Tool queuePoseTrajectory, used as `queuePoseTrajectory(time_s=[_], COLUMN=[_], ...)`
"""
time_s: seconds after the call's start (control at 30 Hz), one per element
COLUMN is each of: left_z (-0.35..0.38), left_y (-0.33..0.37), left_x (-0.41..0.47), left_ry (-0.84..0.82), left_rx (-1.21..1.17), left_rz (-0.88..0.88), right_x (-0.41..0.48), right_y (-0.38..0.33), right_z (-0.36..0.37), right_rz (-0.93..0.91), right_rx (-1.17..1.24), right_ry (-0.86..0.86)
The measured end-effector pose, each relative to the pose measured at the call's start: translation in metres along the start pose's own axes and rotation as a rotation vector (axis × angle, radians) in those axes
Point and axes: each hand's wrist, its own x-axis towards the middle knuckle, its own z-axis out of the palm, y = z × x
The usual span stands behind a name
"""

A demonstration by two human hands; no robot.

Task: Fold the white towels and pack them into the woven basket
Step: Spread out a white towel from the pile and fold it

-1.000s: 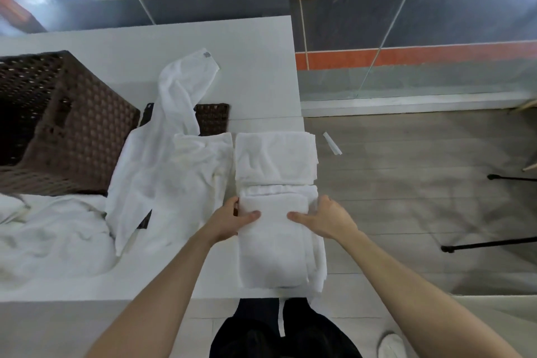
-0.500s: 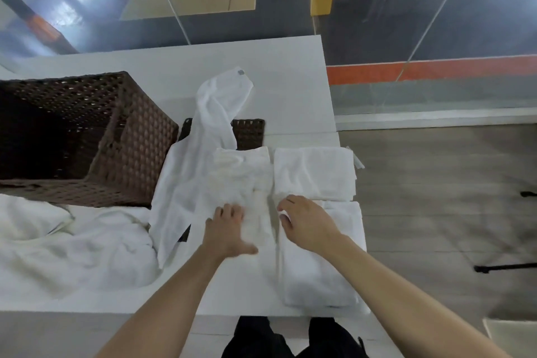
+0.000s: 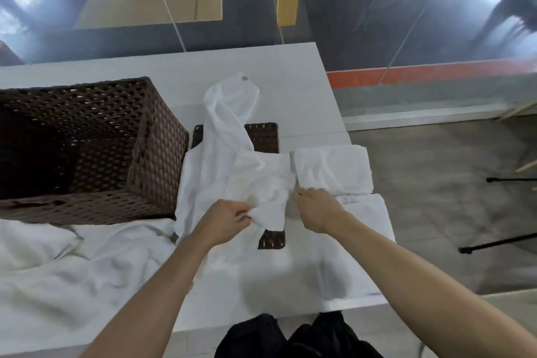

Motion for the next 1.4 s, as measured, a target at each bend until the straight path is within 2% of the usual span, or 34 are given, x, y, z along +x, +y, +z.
queuePoseTrajectory(time_s=[0.1,0.23,0.33,0.5,0.57,0.63,0.67,0.77,0.87,1.0,1.1,1.17,1.23,1.33,1.4], left_z=[-0.047,-0.115,-0.160,-0.208,-0.225,-0.246,-0.257,-0.291,-0.326,-0.378,-0.398,-0.401,-0.397,-0.391,-0.398], left_y=[0.007,0.029,0.038,0.043,0.059,0.077,0.086,0.110,0.132,0.141,0.144,0.145,0.140,0.128,0.124], left_x=[-0.019,-0.034,-0.035,-0.020,-0.019,-0.018,-0.016,-0.001,0.011,0.016,0.020,0.028,0.043,0.075,0.092], left_ry=[0.116,0.281,0.426,0.609,0.526,0.384,0.391,0.645,0.843,0.918,0.817,0.690,0.587,0.519,0.523], left_rx=[-0.103,-0.241,-0.485,-0.955,-1.122,-0.996,-0.876,-0.578,-0.366,-0.169,-0.349,-0.624,-0.774,-0.722,-0.659], left_rz=[0.050,0.125,0.093,-0.090,-0.033,0.096,0.105,0.037,0.067,0.186,0.201,0.172,0.149,0.087,0.069], right_x=[0.015,0.033,0.037,0.026,0.015,0.004,-0.005,-0.029,-0.051,-0.074,-0.073,-0.060,-0.042,-0.016,0.000], right_y=[-0.008,-0.023,-0.036,-0.035,-0.034,-0.033,-0.032,-0.023,-0.011,0.003,0.019,0.038,0.059,0.085,0.101], right_z=[-0.013,-0.048,-0.081,-0.163,-0.207,-0.249,-0.271,-0.330,-0.369,-0.399,-0.410,-0.409,-0.402,-0.395,-0.402], right_rz=[0.006,-0.039,0.038,0.132,0.107,0.055,0.042,0.003,-0.033,-0.047,-0.045,0.001,0.082,0.179,0.261], right_rx=[0.178,0.474,0.711,1.032,1.169,1.235,1.234,1.201,1.082,0.802,0.583,0.418,0.263,0.148,0.204], right_ry=[0.147,0.210,0.299,0.626,0.740,0.852,0.899,1.005,0.988,0.933,0.796,0.616,0.378,0.156,0.172])
